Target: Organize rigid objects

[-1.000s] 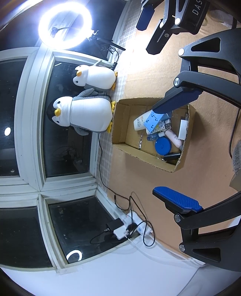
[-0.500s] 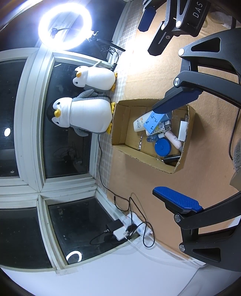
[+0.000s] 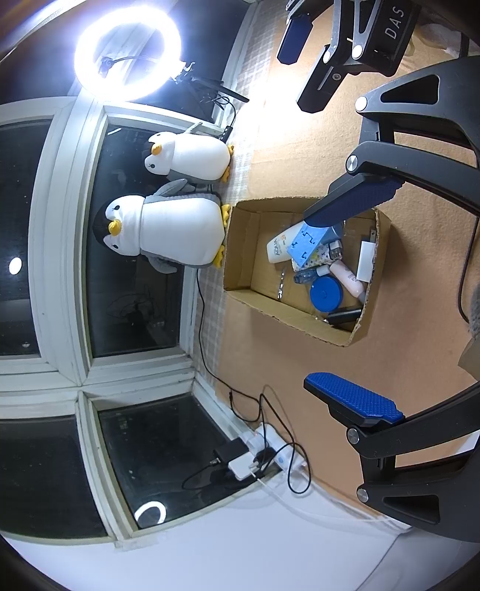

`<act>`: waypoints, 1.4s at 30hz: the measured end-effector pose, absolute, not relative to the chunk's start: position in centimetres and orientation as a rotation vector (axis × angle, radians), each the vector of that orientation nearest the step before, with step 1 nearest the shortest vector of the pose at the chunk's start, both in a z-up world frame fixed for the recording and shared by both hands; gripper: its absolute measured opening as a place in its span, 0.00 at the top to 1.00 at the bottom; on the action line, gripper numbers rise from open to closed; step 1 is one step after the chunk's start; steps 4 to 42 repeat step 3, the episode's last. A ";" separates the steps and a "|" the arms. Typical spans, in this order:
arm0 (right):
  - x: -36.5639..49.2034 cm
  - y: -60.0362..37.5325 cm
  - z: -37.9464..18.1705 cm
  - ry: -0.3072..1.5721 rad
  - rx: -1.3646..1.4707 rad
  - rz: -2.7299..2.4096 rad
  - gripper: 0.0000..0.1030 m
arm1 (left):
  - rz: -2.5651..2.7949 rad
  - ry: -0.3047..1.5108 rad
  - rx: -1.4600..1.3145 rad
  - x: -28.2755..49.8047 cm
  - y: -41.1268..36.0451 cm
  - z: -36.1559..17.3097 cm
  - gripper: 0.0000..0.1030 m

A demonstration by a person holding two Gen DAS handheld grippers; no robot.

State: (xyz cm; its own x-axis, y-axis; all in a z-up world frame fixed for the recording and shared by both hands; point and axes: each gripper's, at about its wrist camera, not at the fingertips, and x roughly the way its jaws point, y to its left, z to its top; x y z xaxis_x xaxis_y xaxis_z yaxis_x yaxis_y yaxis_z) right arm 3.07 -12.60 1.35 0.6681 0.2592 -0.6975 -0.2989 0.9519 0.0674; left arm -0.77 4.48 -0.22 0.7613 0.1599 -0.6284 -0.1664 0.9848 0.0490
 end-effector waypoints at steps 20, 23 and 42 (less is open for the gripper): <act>3.1 -12.6 1.3 0.782 -0.054 0.315 0.21 | 0.178 0.687 -0.007 -0.7 4.4 -0.3 0.21; 3.1 -12.6 1.3 0.782 -0.054 0.315 0.21 | 0.178 0.687 -0.007 -0.7 4.4 -0.3 0.21; 3.1 -12.6 1.3 0.782 -0.054 0.315 0.21 | 0.178 0.687 -0.007 -0.7 4.4 -0.3 0.21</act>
